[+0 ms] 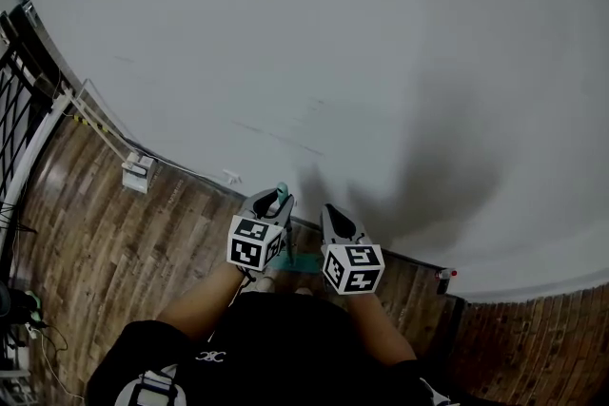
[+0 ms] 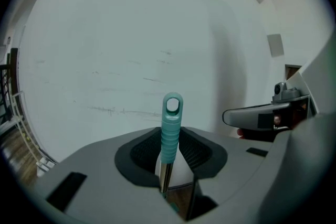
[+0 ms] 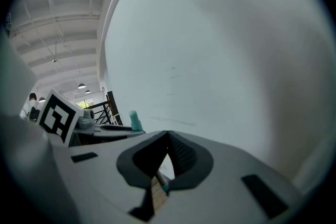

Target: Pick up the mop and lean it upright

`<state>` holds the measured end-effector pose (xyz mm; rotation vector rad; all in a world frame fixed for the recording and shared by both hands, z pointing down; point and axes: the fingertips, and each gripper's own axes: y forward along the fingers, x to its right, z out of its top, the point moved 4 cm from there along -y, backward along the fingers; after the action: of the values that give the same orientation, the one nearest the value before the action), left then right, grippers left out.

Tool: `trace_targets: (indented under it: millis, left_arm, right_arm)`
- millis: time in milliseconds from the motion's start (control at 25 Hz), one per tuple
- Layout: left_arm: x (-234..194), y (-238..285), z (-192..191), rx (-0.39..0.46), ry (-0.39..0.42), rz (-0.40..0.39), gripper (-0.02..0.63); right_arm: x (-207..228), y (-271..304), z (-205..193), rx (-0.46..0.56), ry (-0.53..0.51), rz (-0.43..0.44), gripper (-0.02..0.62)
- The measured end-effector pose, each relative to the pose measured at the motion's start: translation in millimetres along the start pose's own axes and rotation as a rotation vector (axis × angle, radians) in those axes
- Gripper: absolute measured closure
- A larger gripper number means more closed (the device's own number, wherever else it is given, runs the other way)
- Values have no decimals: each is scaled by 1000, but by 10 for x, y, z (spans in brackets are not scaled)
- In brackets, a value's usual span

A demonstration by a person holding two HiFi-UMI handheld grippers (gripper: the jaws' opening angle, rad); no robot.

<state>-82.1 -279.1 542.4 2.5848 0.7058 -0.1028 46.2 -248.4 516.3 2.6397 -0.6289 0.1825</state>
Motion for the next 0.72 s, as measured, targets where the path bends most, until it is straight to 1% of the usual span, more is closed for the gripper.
trace_targets:
  millis: [120, 280, 320, 440, 720]
  left_arm:
    - [15, 72, 41, -7, 4, -31, 499]
    - [16, 175, 60, -13, -6, -51, 500]
    - [18, 215, 71, -19, 2, -56, 501]
    - [8, 386, 137, -46, 31, -53, 506]
    - [-51, 803, 277, -78, 14, -38, 506]
  right_arm:
    - [12, -59, 3, 7, 3, -18, 583]
    - [30, -132, -38, 6, 10, -41, 583]
    - [38, -149, -47, 4, 11, -46, 583]
    - [59, -197, -60, 4, 16, -64, 583]
    - [113, -327, -65, 9, 12, -104, 583]
